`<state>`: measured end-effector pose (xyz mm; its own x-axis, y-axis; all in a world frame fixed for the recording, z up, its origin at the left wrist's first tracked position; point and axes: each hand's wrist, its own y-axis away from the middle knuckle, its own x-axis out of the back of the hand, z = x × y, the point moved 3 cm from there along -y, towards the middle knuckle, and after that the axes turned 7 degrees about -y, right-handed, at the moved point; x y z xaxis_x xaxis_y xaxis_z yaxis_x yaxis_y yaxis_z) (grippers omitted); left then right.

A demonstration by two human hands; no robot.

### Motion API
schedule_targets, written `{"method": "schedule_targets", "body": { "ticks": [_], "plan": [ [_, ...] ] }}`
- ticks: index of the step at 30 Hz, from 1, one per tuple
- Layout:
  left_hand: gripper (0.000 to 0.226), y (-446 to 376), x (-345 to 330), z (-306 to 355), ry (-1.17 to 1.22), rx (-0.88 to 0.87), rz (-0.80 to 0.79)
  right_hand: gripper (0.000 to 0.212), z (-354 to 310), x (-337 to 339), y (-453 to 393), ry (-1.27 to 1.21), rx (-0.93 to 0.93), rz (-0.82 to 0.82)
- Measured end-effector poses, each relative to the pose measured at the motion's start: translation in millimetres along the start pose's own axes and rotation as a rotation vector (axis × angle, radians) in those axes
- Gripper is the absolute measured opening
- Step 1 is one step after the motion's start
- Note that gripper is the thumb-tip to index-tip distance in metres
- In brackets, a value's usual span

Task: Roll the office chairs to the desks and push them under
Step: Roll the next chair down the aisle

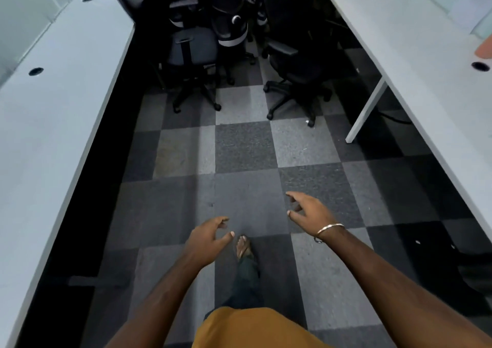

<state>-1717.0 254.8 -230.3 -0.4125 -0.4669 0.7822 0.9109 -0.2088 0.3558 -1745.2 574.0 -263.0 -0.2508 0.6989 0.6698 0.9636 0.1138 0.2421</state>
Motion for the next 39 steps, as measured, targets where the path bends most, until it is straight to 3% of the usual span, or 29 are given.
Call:
{"method": "schedule_targets", "body": {
  "ticks": [5,9,16,24,33,39],
  "plan": [
    [0.049,-112,52,-6,0.024,-0.012,0.013,0.058,-10,31,-107,-0.008,-0.053,-0.001],
    [0.072,-194,102,-1,0.015,-0.041,-0.018,0.054,-23,62,-184,-0.011,-0.094,0.022],
    [0.077,-336,172,18,0.042,-0.086,0.004,0.049,-24,122,-314,-0.016,-0.163,0.070],
    [0.045,-521,214,52,-0.042,-0.120,-0.028,0.048,2,186,-473,-0.045,-0.169,0.141],
    [0.061,-728,286,122,-0.053,-0.138,-0.035,0.043,-6,268,-665,-0.072,-0.141,0.072],
    [0.040,-852,317,135,-0.042,-0.127,-0.056,0.040,-14,317,-784,-0.101,-0.129,0.084]
  ]
}}
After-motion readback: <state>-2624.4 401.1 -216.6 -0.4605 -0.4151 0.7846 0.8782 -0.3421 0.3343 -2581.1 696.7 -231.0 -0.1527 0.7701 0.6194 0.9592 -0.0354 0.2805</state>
